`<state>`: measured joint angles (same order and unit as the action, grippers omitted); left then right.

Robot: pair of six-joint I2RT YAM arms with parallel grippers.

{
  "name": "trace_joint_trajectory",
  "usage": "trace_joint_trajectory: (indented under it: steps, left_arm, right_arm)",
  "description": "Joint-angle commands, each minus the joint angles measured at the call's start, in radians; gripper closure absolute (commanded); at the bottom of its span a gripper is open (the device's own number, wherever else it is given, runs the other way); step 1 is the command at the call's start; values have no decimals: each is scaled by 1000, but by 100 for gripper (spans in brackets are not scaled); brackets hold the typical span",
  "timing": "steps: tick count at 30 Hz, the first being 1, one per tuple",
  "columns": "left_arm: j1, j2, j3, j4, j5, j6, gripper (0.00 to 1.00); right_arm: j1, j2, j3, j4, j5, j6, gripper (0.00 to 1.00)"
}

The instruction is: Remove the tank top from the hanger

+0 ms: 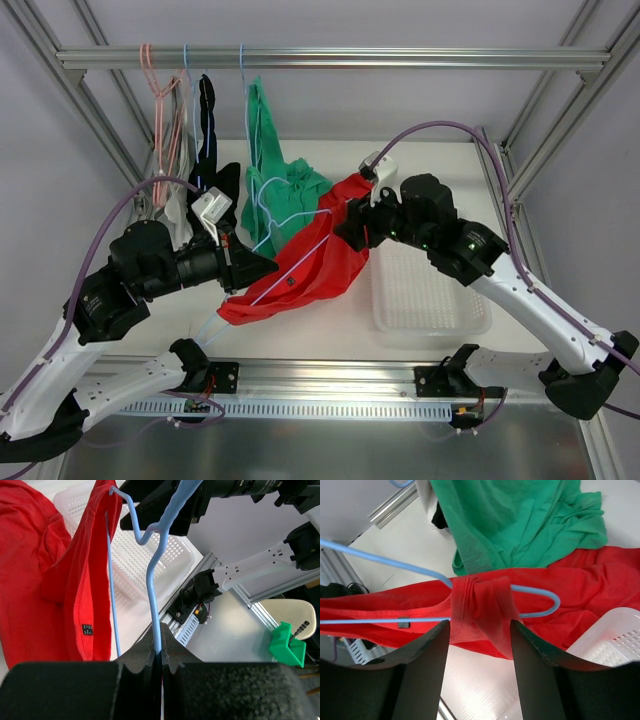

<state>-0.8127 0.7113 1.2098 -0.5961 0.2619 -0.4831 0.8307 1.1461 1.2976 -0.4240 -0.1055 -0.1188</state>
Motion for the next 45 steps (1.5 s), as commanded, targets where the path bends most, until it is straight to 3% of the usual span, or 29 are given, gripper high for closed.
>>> trace_joint_trajectory:
  steps: [1,5,6,10,12,17,20,25,30,33,37,38,40,41,45]
  left_arm:
    - [-9,-3,-12,51,28,-26,100]
    - [-9,1,-10,55,39,-29,100]
    - [-9,-1,-10,55,40,-29,100]
    - [-9,-9,-12,56,46,-26,100]
    - [-9,-10,-12,53,54,-26,100]
    - [-9,-12,-21,53,103,-11,100]
    - [-9,-18,-27,55,164,-11,100]
    - [-9,-42,0,55,172,-9,100]
    - [-9,-20,88,73,146,18,100]
    - [-9,-9,93,214,172,43,100]
    - [-9,-13,5,600,307,37,100]
    - [-9,-21,-54,812,322,29,100]
    - [-9,-16,-91,977,327,20,100]
    - [-9,-4,-116,1118,326,21,100]
    - [-9,54,-164,1431,272,49,100]
  right_arm:
    - [10,4,52,86,73,-27,45]
    - [10,17,43,129,79,-18,56]
    - [10,18,40,142,92,-19,73]
    - [10,20,35,148,134,-35,86]
    - [8,11,26,151,168,-42,100]
    - [-16,-35,26,156,277,-50,100]
    - [-102,-60,29,154,285,-24,100]
    - [-199,-56,19,145,179,-7,100]
    - [-212,-62,3,145,19,19,100]
    - [-214,-106,-4,163,-91,53,100]
    - [-217,-187,-8,202,-193,106,100]
    - [-217,-218,-9,211,-235,114,100]
    - [-217,-249,-23,234,-281,168,100]
    - [-216,-279,-56,275,-339,192,100]
    - [-164,-324,-209,494,-490,373,100]
